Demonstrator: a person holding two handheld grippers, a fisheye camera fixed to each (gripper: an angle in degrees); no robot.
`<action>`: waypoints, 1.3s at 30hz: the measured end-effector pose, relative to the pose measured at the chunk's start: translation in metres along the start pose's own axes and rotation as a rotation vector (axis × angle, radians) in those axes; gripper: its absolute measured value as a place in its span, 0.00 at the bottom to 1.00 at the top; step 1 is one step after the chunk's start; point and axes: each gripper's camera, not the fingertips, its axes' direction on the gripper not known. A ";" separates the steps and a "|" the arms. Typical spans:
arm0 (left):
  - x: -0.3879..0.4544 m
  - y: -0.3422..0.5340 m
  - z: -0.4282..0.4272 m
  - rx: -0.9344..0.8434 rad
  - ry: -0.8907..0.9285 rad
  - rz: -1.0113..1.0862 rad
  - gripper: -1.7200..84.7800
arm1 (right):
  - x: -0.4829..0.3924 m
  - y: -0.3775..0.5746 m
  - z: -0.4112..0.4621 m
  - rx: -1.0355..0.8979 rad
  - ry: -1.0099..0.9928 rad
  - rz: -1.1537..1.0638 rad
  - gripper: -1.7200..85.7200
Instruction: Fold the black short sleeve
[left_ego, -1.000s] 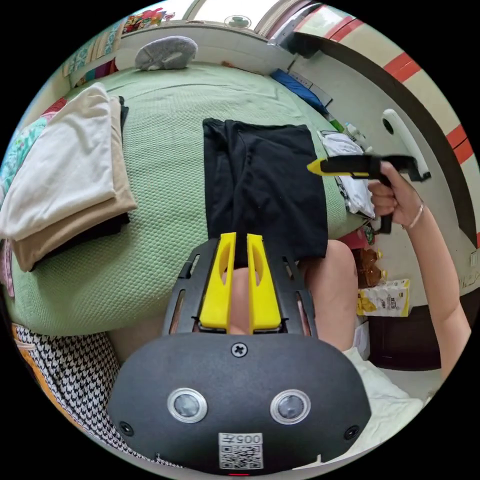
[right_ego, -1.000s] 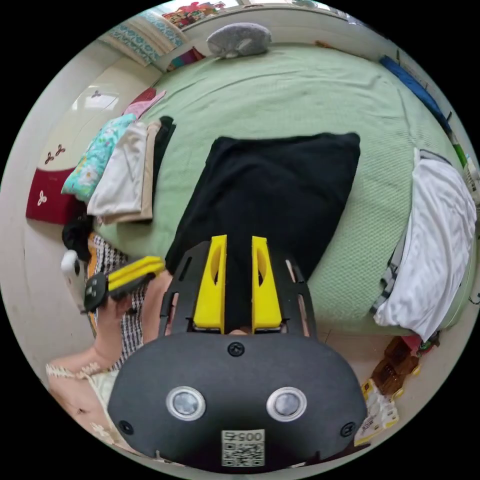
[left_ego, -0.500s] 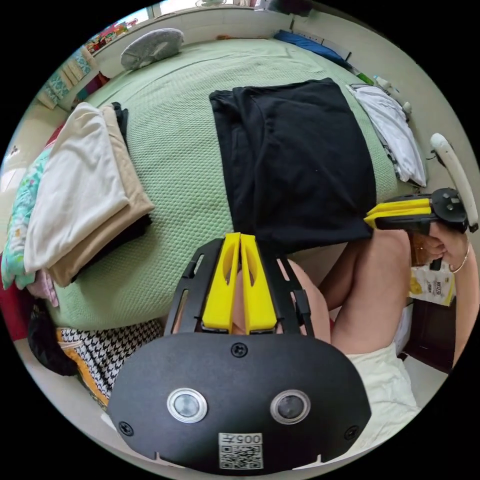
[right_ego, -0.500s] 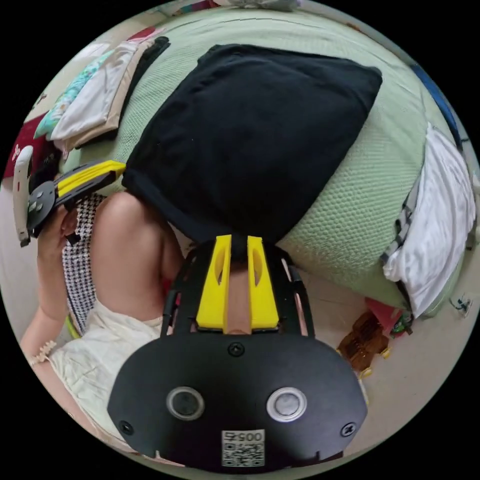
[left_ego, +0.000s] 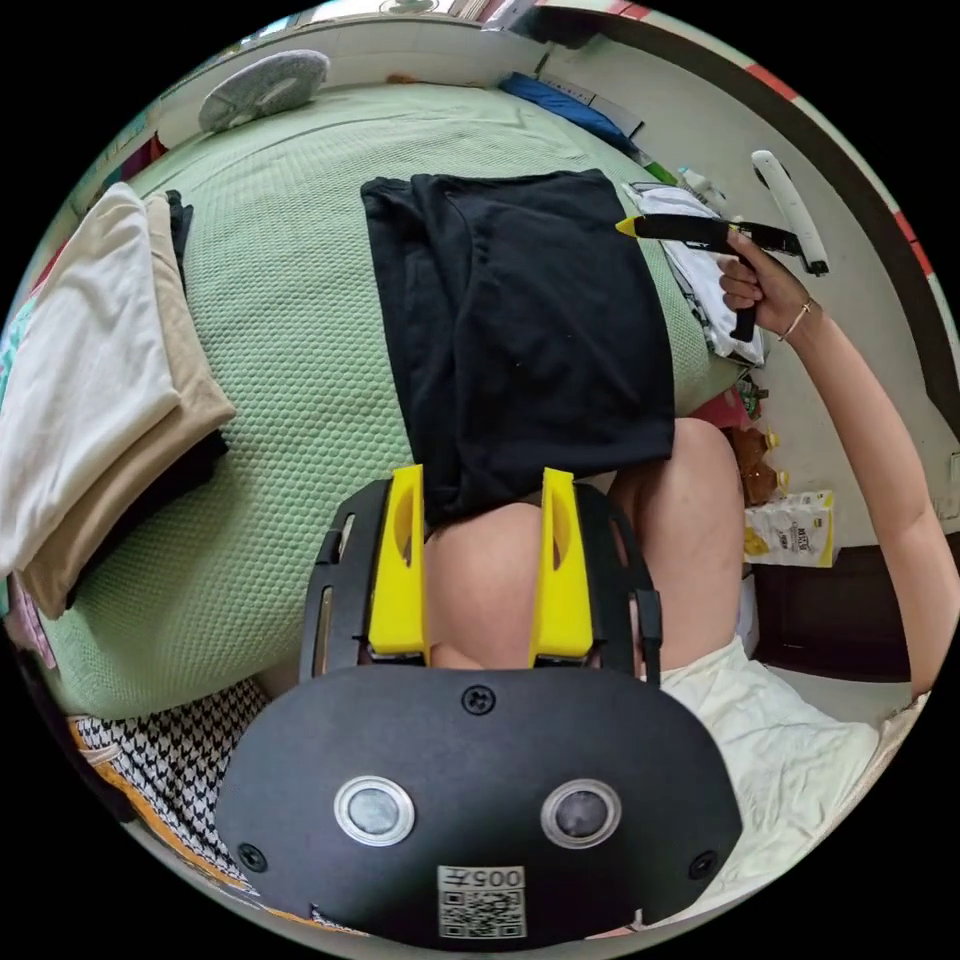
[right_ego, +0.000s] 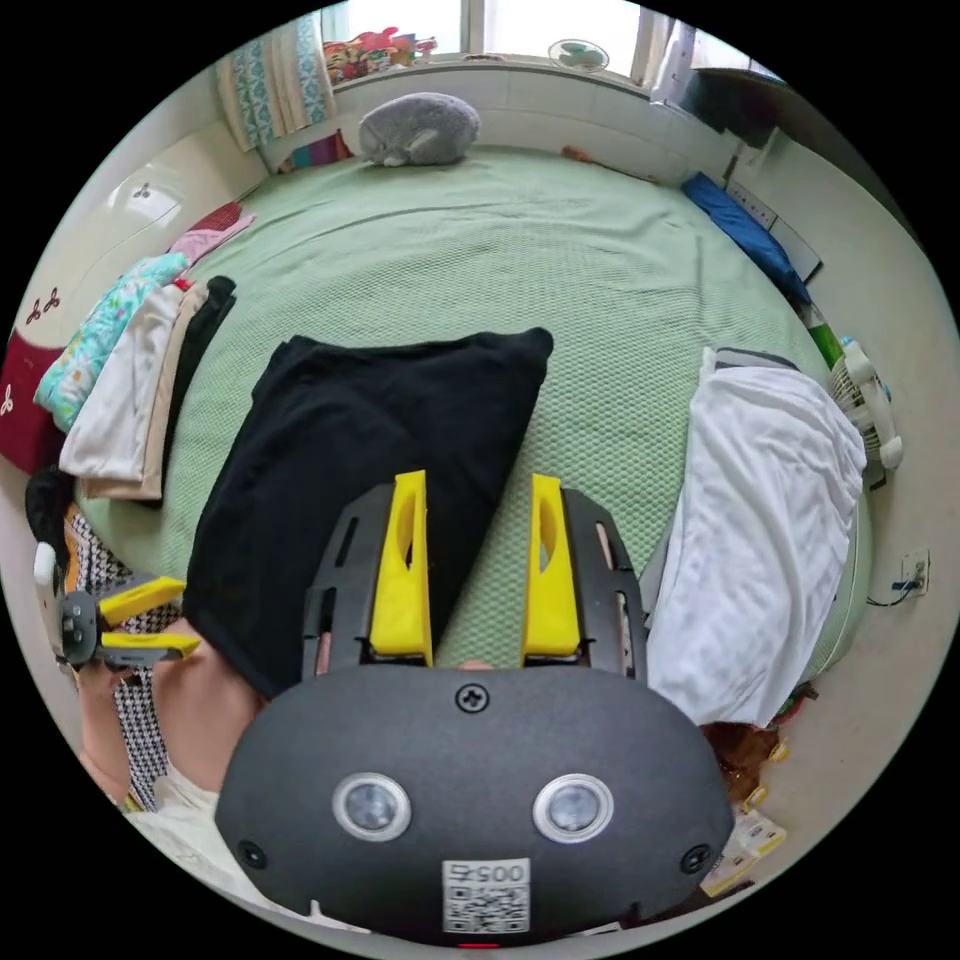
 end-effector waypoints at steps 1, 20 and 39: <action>-0.002 -0.002 -0.001 0.000 0.031 -0.007 0.20 | 0.001 -0.005 0.004 0.001 -0.023 0.012 0.19; 0.008 0.005 -0.088 0.053 0.009 -0.034 0.07 | -0.057 0.016 -0.051 0.064 -0.051 -0.049 0.02; -0.019 0.136 -0.350 0.427 -0.084 -0.069 0.07 | -0.223 0.038 -0.243 0.361 -0.076 -0.313 0.01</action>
